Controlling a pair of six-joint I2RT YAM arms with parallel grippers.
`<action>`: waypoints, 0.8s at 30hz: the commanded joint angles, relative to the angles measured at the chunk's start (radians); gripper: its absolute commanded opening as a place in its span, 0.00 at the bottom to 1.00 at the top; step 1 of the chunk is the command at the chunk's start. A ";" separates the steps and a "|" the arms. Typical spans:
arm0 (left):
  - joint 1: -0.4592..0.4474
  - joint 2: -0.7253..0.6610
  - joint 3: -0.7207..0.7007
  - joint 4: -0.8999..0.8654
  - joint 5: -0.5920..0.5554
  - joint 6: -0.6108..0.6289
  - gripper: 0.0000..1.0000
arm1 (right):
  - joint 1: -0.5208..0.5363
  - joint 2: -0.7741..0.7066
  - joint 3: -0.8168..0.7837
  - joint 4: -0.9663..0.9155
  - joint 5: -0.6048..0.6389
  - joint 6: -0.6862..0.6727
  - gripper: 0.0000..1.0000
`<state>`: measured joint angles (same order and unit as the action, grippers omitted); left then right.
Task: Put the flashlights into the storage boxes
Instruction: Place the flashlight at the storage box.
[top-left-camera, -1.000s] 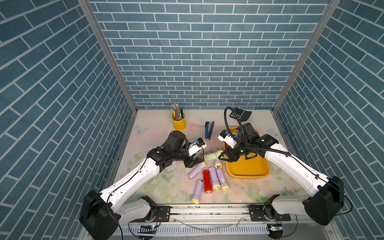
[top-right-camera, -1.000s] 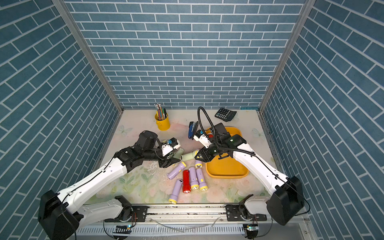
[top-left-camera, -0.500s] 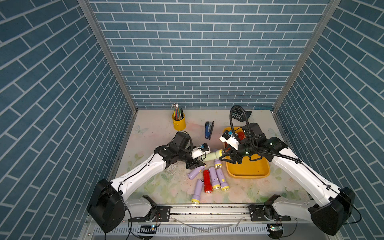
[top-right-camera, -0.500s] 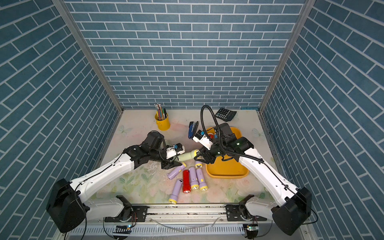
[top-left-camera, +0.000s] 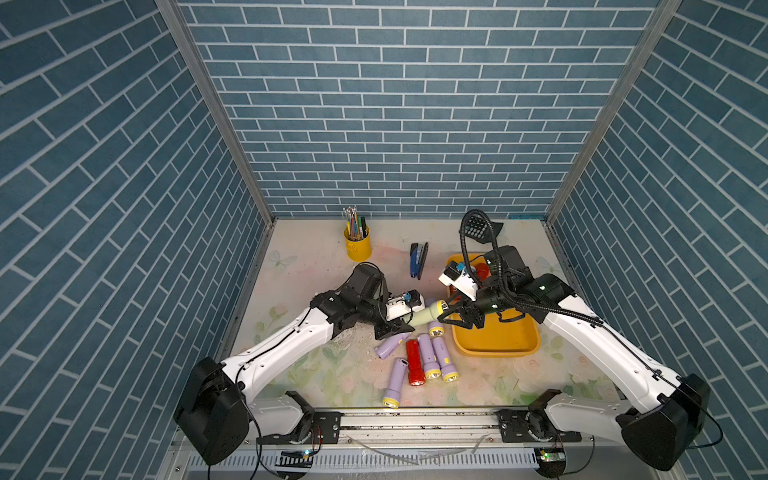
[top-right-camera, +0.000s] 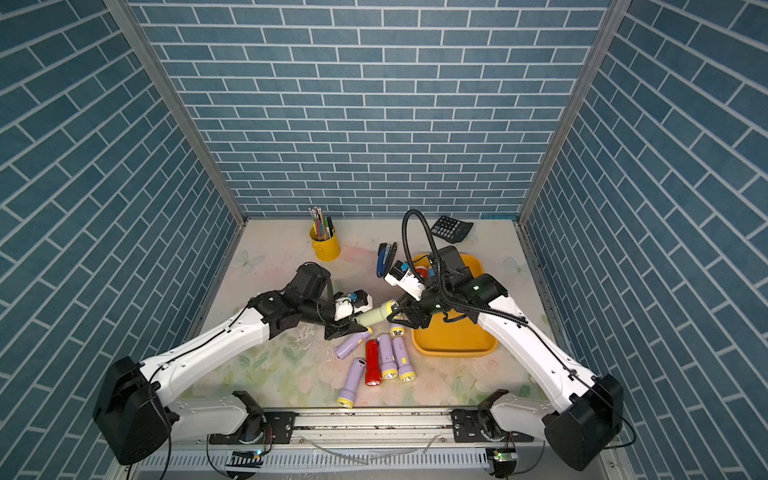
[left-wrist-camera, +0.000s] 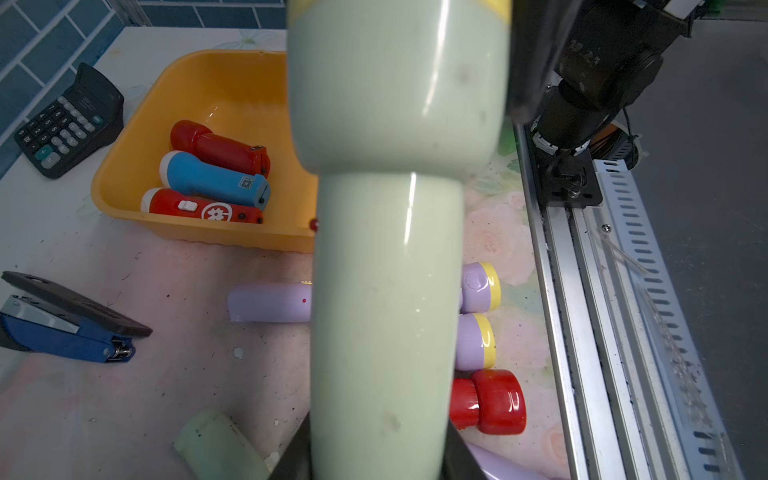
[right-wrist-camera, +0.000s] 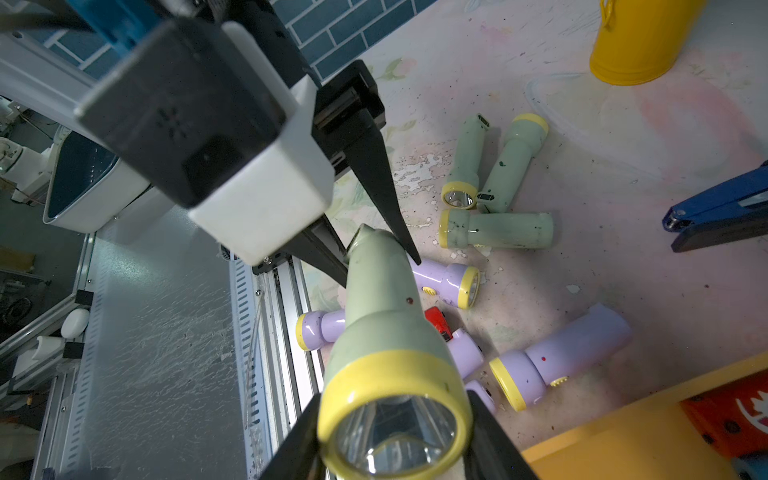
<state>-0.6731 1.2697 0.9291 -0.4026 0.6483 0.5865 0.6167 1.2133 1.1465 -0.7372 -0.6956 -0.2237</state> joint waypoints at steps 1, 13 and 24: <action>-0.011 -0.013 0.019 0.030 0.021 -0.022 0.32 | -0.003 0.006 0.005 -0.010 -0.013 -0.068 0.11; -0.013 -0.078 -0.190 0.538 -0.126 -0.458 0.11 | -0.006 -0.200 -0.171 0.310 0.257 0.183 0.71; -0.026 -0.080 -0.316 0.942 -0.266 -0.746 0.02 | -0.006 -0.281 -0.371 0.741 0.403 0.694 0.70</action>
<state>-0.6907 1.1950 0.6243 0.3523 0.4377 -0.0566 0.6132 0.9245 0.8165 -0.1806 -0.3355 0.2504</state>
